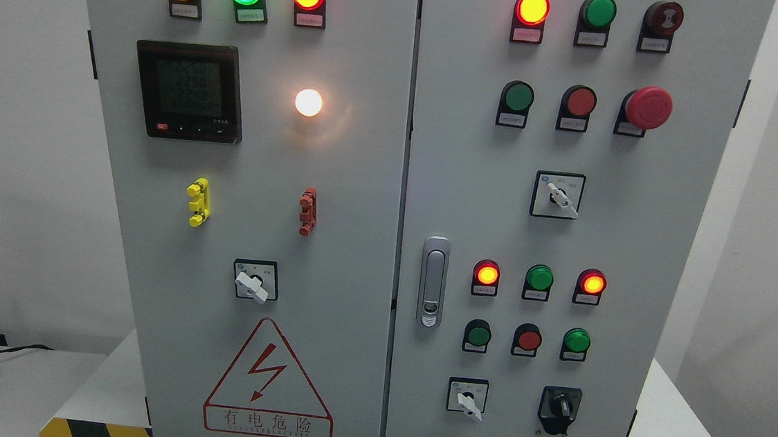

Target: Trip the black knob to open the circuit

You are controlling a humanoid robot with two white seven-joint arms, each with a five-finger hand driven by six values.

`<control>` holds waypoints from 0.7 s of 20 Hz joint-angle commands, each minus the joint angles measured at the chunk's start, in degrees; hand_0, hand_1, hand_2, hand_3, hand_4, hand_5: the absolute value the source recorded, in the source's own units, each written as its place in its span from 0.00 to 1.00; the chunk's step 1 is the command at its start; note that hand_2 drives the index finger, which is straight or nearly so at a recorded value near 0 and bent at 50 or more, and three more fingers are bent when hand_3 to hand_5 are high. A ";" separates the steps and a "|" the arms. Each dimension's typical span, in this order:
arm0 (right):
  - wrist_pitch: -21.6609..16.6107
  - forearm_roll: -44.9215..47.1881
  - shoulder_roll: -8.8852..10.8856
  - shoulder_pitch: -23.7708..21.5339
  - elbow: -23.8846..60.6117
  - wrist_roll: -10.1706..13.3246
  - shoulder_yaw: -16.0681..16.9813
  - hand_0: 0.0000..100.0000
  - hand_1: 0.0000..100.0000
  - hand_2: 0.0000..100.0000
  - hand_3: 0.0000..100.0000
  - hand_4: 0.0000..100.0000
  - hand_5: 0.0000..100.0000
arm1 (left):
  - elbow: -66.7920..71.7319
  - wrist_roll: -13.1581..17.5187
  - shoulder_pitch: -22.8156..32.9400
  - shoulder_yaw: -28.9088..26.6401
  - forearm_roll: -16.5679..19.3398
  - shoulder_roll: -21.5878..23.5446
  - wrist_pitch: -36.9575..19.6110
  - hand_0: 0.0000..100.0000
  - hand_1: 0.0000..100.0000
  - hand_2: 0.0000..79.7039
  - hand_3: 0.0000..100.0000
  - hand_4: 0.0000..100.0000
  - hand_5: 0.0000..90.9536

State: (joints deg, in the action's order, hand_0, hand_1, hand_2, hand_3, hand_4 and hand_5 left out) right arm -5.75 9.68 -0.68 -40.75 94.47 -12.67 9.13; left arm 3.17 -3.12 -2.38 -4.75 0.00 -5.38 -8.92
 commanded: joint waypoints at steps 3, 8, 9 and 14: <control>10.84 2.97 1.11 17.43 15.13 1.59 8.45 0.17 0.57 0.51 1.00 1.00 0.93 | 0.00 -0.04 0.00 0.00 1.76 0.02 -0.05 0.12 0.39 0.00 0.00 0.00 0.00; 14.27 2.97 3.22 25.88 15.22 2.30 9.06 0.20 0.59 0.57 1.00 1.00 0.93 | 0.00 -0.04 0.00 0.00 1.76 -0.07 -0.05 0.12 0.39 0.00 0.00 0.00 0.00; 15.32 2.88 3.31 27.37 15.22 2.30 9.50 0.21 0.59 0.57 1.00 1.00 0.93 | 0.00 -0.04 0.00 0.00 1.76 0.02 -0.05 0.12 0.39 0.00 0.00 0.00 0.00; 19.11 2.80 3.58 33.44 14.69 2.30 10.82 0.22 0.59 0.59 1.00 1.00 0.93 | 0.00 -0.04 0.00 0.00 1.76 0.02 -0.05 0.12 0.39 0.00 0.00 0.00 0.00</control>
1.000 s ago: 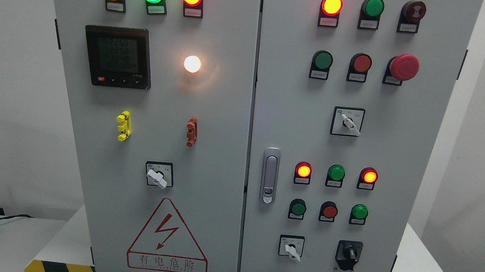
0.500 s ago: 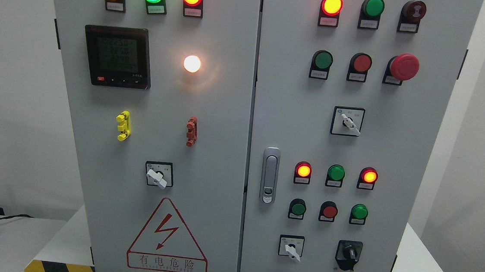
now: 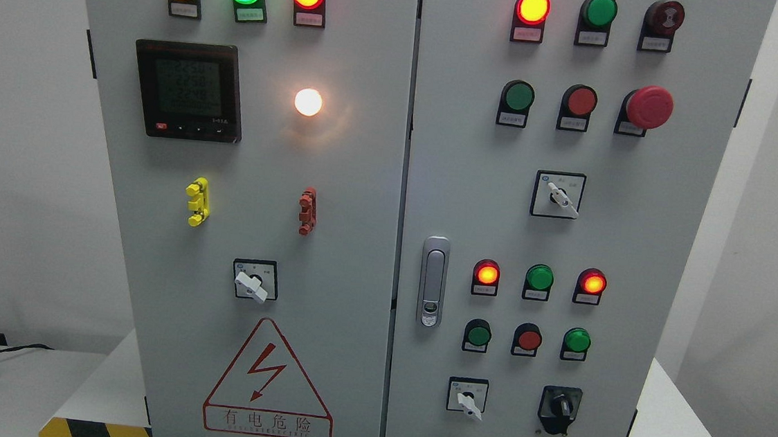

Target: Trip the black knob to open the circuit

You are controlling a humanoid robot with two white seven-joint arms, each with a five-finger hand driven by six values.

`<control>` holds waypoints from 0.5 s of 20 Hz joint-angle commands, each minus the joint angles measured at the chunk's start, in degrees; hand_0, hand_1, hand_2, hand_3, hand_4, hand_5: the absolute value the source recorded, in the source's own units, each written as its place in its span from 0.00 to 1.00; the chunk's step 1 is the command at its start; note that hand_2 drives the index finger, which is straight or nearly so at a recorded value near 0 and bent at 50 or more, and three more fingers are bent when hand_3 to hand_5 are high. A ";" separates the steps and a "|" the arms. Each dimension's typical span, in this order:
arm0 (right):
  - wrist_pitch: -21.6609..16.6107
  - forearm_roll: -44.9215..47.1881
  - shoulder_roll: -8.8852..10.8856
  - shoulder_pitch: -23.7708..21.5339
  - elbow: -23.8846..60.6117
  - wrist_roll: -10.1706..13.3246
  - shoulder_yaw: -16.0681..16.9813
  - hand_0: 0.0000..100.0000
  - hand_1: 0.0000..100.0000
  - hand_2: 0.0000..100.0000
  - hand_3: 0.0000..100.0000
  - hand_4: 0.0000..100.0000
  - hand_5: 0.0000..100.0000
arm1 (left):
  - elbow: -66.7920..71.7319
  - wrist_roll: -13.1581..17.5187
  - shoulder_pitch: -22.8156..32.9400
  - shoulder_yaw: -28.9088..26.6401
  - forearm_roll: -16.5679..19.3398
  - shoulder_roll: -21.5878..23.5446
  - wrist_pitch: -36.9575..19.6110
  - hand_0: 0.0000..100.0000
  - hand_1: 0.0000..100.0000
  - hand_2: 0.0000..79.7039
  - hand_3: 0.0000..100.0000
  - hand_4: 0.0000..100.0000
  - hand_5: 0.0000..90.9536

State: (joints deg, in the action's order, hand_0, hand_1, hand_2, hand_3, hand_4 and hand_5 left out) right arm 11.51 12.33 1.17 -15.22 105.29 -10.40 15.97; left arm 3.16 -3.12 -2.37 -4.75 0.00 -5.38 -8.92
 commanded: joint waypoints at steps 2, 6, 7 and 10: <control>2.81 0.06 1.91 9.50 3.17 0.03 3.98 0.23 0.58 0.59 1.00 1.00 0.93 | 0.00 -0.05 0.00 0.00 1.76 0.02 -0.05 0.12 0.39 0.00 0.00 0.00 0.00; 3.96 -0.11 1.91 11.79 2.02 0.12 3.54 0.24 0.58 0.59 1.00 1.00 0.93 | 0.00 -0.05 0.00 0.00 1.76 0.02 -0.05 0.12 0.39 0.00 0.00 0.00 0.00; 4.39 -0.20 1.91 12.41 1.94 0.29 3.28 0.24 0.58 0.59 1.00 1.00 0.93 | 0.00 -0.05 0.00 0.00 1.76 -0.06 -0.05 0.12 0.39 0.00 0.00 0.00 0.00; 6.41 -0.29 1.73 15.30 1.23 1.00 2.49 0.24 0.58 0.59 1.00 1.00 0.93 | 0.00 -0.05 0.00 0.00 1.76 0.02 -0.05 0.12 0.39 0.00 0.00 0.00 0.00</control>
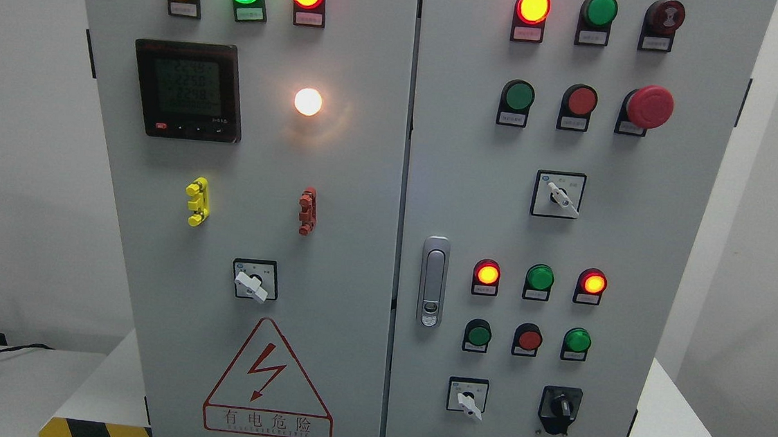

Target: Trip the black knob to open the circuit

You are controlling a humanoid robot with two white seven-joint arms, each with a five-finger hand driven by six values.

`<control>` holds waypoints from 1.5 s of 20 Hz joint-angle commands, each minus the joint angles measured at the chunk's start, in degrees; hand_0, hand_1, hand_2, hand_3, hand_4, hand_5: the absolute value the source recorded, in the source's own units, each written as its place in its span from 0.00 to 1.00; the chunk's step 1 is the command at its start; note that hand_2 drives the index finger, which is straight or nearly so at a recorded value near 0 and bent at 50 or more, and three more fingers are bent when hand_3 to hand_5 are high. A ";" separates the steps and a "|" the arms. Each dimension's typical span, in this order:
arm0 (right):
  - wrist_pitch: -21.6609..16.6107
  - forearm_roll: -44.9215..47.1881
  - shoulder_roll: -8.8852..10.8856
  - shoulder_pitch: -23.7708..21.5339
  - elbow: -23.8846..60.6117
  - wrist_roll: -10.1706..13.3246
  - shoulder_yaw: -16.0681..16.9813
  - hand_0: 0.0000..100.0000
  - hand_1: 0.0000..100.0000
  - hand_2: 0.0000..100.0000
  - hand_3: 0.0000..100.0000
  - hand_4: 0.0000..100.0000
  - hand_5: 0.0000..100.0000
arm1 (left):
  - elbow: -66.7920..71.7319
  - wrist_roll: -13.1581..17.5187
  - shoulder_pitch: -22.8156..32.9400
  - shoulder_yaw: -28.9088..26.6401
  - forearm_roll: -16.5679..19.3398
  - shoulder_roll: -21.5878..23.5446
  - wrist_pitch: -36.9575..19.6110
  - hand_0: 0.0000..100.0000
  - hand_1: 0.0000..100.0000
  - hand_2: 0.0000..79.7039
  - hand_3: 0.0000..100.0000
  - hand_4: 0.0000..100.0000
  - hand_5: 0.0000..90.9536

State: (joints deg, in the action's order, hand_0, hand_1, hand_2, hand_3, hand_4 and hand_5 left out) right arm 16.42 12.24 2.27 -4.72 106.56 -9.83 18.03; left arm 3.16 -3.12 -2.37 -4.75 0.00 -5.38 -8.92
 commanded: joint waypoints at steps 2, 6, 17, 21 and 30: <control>2.65 -0.28 0.54 6.73 -0.38 0.51 0.08 0.24 0.59 0.59 1.00 1.00 0.93 | 0.00 -0.04 0.00 0.00 1.76 0.02 -0.05 0.12 0.39 0.00 0.00 0.00 0.00; 3.71 -0.37 0.54 9.02 -1.26 1.92 -2.20 0.25 0.60 0.59 1.00 1.00 0.93 | 0.00 -0.04 0.00 0.00 1.76 -0.07 -0.05 0.12 0.39 0.00 0.00 0.00 0.00; 3.54 -0.81 0.45 13.51 -5.66 4.73 -6.95 0.28 0.76 0.53 1.00 1.00 0.93 | 0.00 -0.04 0.00 0.00 1.76 -0.07 -0.05 0.12 0.39 0.00 0.00 0.00 0.00; 3.18 -3.71 0.45 13.68 -6.71 4.73 -7.66 0.31 0.84 0.52 1.00 0.99 0.92 | 0.00 -0.04 0.00 0.00 1.76 0.02 -0.05 0.12 0.39 0.00 0.00 0.00 0.00; 3.01 -4.68 -0.16 14.91 -8.90 5.17 -9.24 0.39 0.85 0.53 1.00 0.98 0.92 | 0.00 -0.04 0.00 0.00 1.76 0.02 -0.05 0.12 0.39 0.00 0.00 0.00 0.00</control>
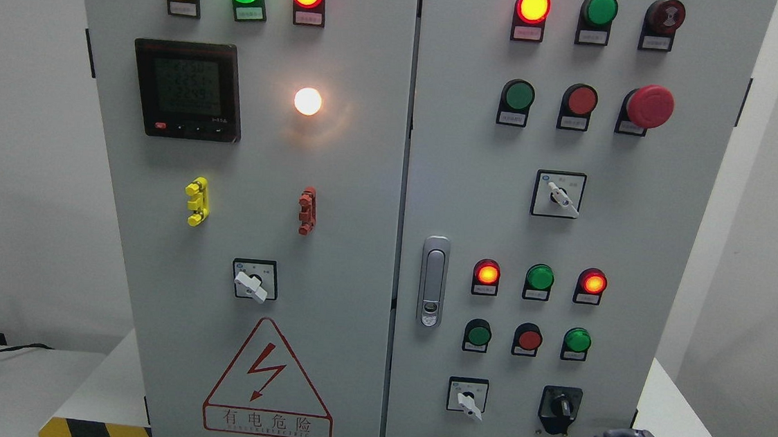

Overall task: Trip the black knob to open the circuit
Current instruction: 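Raise the right hand up to the black rotary knob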

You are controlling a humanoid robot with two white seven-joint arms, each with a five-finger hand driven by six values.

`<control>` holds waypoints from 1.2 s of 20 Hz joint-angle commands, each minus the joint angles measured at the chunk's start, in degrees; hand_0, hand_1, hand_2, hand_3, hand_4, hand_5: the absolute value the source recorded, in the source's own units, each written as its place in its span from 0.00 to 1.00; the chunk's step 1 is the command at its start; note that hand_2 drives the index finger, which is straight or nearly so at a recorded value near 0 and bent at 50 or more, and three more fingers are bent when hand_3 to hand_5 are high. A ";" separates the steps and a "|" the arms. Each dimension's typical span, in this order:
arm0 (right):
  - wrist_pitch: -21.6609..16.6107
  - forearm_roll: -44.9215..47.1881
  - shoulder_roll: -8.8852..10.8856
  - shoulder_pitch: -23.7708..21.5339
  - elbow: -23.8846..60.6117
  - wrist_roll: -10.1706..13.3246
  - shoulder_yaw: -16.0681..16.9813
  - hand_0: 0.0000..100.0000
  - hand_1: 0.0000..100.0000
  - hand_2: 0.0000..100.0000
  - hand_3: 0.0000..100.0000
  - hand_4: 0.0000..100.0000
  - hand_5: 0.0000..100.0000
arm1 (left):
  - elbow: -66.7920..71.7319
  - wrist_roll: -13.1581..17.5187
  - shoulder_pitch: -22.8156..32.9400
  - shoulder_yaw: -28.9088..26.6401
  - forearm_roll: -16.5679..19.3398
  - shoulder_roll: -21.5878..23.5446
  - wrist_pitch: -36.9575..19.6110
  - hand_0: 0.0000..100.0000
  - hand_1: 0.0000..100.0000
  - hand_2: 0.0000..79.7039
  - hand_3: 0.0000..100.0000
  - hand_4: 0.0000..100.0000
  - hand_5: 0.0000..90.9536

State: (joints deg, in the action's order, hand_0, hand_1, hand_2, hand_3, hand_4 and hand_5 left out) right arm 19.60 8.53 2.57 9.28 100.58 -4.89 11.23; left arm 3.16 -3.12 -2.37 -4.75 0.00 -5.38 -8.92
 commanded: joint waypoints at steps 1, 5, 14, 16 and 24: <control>-0.61 -0.97 -0.46 1.01 -3.46 0.31 -2.61 0.40 0.84 0.53 1.00 0.98 0.92 | 0.00 -0.04 0.00 0.00 1.76 0.02 -0.05 0.12 0.39 0.00 0.00 0.00 0.00; -1.05 -1.06 -0.46 1.89 -4.34 0.67 -2.88 0.41 0.84 0.53 1.00 0.98 0.92 | 0.00 -0.04 0.00 0.00 1.76 0.02 -0.05 0.12 0.39 0.00 0.00 0.00 0.00; -1.31 -1.06 -0.55 2.68 -5.13 1.72 -5.25 0.42 0.83 0.53 1.00 0.98 0.92 | 0.00 -0.04 0.00 0.00 1.76 0.02 -0.05 0.12 0.39 0.00 0.00 0.00 0.00; -1.40 -0.97 -0.55 2.94 -5.66 1.63 -5.25 0.42 0.83 0.53 1.00 0.98 0.92 | 0.00 -0.04 0.00 0.00 1.76 0.02 -0.05 0.12 0.39 0.00 0.00 0.00 0.00; -1.49 -1.06 -0.72 3.56 -5.75 1.55 -5.16 0.43 0.83 0.52 1.00 0.98 0.92 | 0.00 -0.04 0.00 0.00 1.76 0.02 -0.05 0.12 0.39 0.00 0.00 0.00 0.00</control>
State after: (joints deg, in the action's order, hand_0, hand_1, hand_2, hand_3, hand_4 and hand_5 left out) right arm 18.22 7.50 1.21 12.49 95.74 -3.12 6.94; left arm 3.16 -3.12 -2.37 -4.75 0.00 -5.38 -8.92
